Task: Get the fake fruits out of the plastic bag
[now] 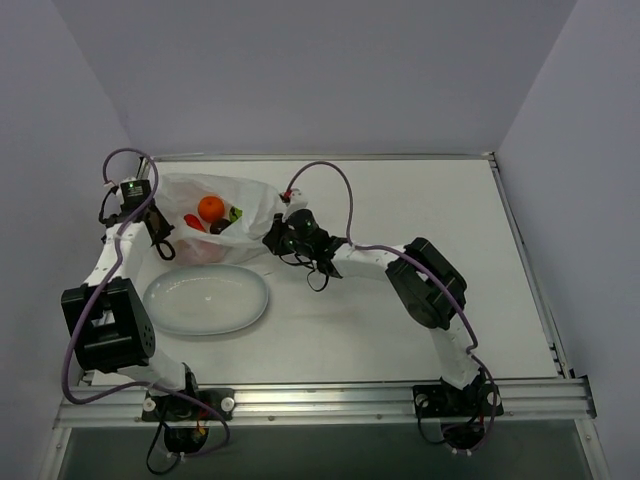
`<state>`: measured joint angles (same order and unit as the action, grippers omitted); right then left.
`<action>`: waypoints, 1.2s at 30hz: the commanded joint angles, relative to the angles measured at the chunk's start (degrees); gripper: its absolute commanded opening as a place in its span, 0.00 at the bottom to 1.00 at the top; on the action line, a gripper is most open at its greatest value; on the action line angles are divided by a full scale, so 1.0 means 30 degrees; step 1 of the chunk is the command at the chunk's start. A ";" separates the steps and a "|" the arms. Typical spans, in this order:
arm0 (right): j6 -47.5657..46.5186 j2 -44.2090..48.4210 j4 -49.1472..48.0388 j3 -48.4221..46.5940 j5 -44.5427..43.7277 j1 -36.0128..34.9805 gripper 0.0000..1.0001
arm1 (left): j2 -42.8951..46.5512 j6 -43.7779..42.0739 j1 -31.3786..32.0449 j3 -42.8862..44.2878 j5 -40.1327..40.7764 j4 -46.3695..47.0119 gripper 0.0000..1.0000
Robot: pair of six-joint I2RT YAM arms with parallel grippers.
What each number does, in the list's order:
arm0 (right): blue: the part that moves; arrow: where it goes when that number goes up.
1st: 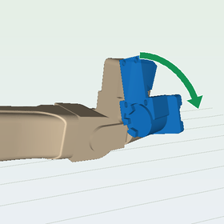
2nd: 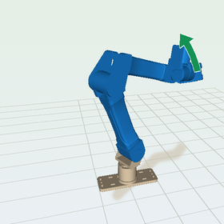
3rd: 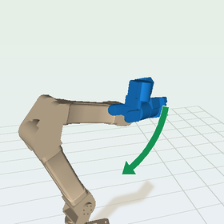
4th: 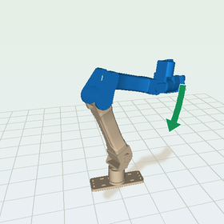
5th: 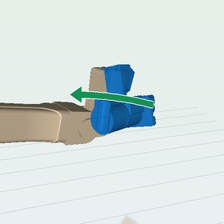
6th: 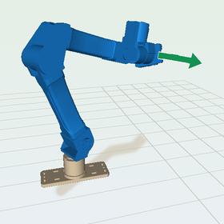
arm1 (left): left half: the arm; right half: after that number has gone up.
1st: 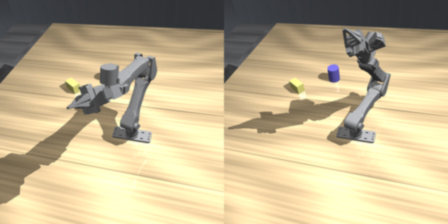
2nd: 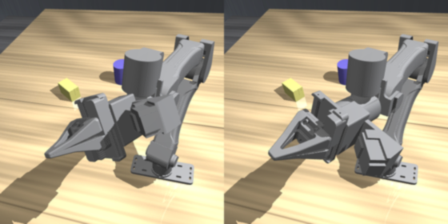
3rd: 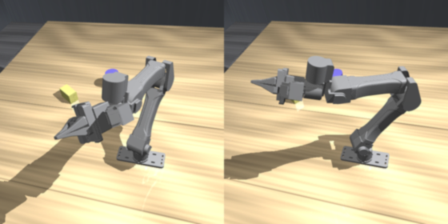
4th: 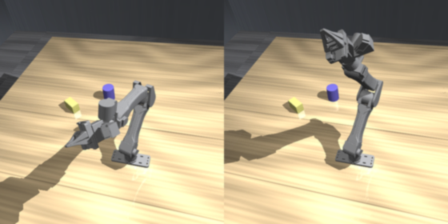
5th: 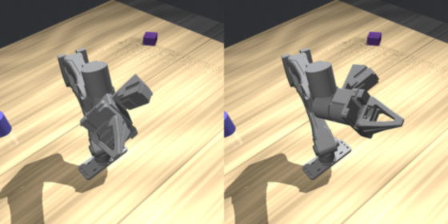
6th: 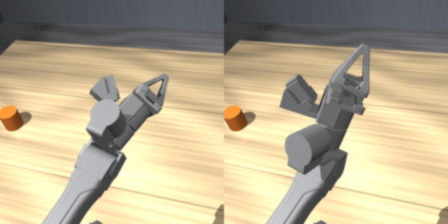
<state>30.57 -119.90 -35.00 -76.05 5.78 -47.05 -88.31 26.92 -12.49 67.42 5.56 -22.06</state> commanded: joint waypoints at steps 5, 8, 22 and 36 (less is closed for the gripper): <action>0.1529 0.1588 0.0475 0.1267 -0.2420 0.0272 0.00 | -0.0300 0.1630 -0.0172 -0.0614 -0.0096 -0.0703 0.02; 0.2143 0.1557 0.0506 0.1473 -0.2221 0.0389 0.00 | 0.0228 0.2216 -0.0172 -0.1288 -0.0330 -0.0497 0.02; -0.1571 0.7384 0.4979 0.1328 -0.3127 -0.0664 0.69 | -0.3520 0.0784 -0.0143 0.1226 -0.1588 0.1788 0.02; -0.7258 0.1270 1.0904 -1.1699 0.0998 -0.2833 0.11 | -0.3377 0.1106 0.0091 0.2109 -0.3613 0.2785 0.02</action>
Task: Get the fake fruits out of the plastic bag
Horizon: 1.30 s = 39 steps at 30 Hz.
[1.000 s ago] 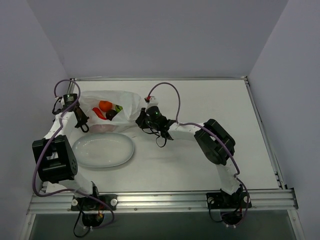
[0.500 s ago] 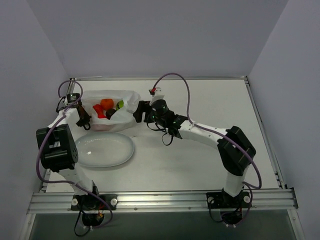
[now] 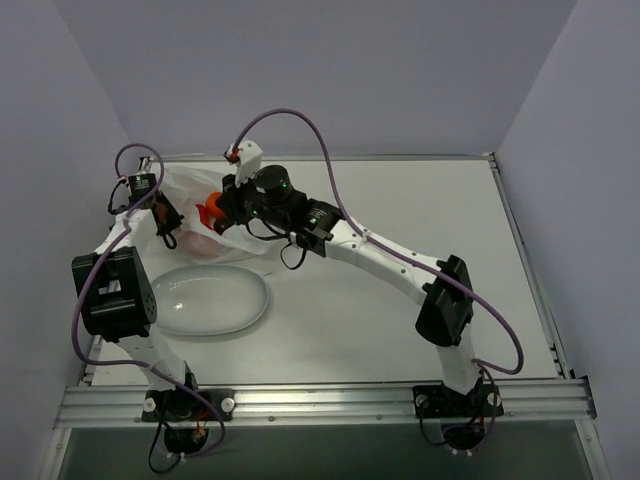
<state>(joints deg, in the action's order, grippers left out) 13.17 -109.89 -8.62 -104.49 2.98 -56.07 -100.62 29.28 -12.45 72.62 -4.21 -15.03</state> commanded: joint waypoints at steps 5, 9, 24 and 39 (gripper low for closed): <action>-0.1780 -0.5233 0.2054 -0.4278 0.3494 0.0378 0.08 | 0.1195 0.0407 0.0194 -0.0094 0.0374 -0.0117 0.02; -0.1405 -0.8364 0.2083 -0.8433 0.3981 0.2771 0.00 | 0.1225 0.0115 0.0311 0.0022 0.1195 -0.1171 0.02; 0.3047 -1.4433 -0.1051 -0.9819 0.3722 0.5566 0.00 | 0.0522 -0.1468 0.0341 0.0959 0.3395 -0.2930 0.02; 0.2204 -1.0424 -0.2458 -0.6422 0.4104 0.5098 0.00 | 0.8692 -0.1702 0.2097 0.0491 -0.0500 -0.6178 0.67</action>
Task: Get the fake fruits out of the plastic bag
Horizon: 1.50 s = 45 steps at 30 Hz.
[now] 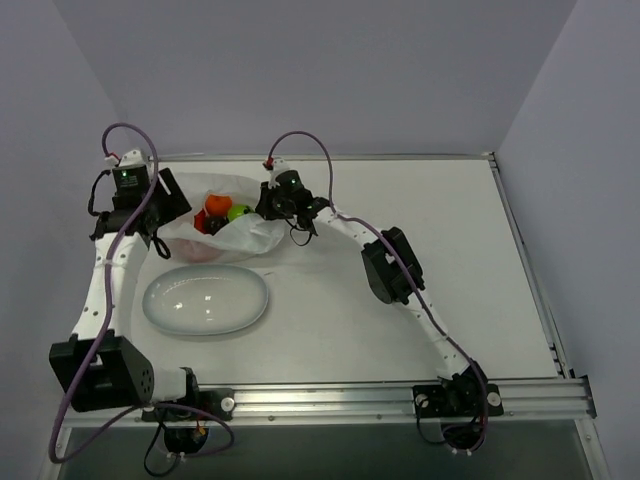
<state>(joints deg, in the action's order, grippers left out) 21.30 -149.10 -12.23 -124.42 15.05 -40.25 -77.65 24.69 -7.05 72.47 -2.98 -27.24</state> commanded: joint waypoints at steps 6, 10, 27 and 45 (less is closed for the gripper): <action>-0.1123 0.3468 -0.0993 0.0780 -0.0212 -0.0528 0.00 | 0.0664 -0.1836 0.2055 0.2060 0.3210 -0.3457 0.79; -0.1269 0.4112 -0.0963 0.1189 -0.0153 -0.0529 0.00 | -0.0863 -0.4297 0.2115 0.2827 0.4246 -0.1970 0.90; -0.2645 0.6720 -0.1110 0.4382 0.0200 -0.1669 0.00 | -0.9533 -0.7646 0.1736 0.9213 0.6707 -0.1319 0.94; 0.0106 0.3733 0.0268 0.3122 -0.6244 -0.2667 0.84 | -1.0563 -0.3366 -0.0726 0.4674 0.1317 -0.0382 0.42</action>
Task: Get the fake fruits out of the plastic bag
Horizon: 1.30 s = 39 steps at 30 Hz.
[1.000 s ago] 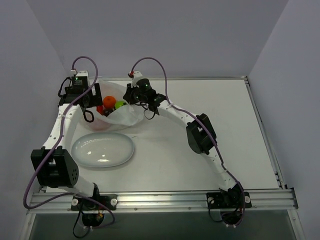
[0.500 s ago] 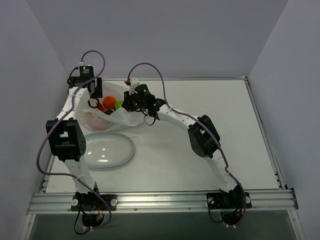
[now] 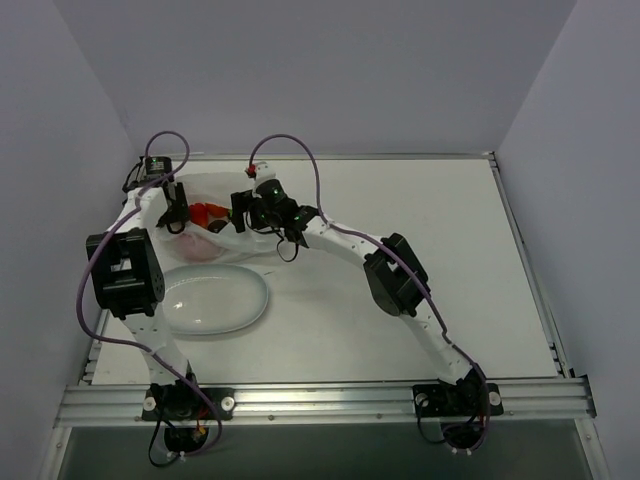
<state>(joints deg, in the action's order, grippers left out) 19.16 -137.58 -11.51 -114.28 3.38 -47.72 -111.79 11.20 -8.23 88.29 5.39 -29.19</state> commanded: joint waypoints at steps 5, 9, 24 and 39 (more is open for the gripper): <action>0.1348 -0.0575 0.0027 -0.0052 -0.2534 0.0000 0.80 | 0.0992 0.1509 -0.0567 -0.1421 -0.2260 0.1319 0.02; 0.1232 -0.0752 -0.0821 0.0124 -0.1333 0.0117 0.38 | 0.2249 0.2826 -0.0626 -0.1395 -0.4896 0.2697 0.02; 0.0732 0.4756 -0.6066 0.8029 -0.2240 0.0380 0.00 | 0.6149 0.6637 -0.1648 -0.3405 -1.3661 0.7737 0.02; 0.1583 0.4140 -0.6038 0.9324 -0.0570 0.0820 0.00 | 0.5005 0.3267 -0.2267 -0.6168 -0.7772 0.5511 0.53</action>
<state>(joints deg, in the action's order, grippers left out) 23.86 -127.20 -28.91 -86.13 0.91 -45.41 -100.86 22.57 -14.72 68.25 -22.24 -13.13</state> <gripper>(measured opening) 0.002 0.440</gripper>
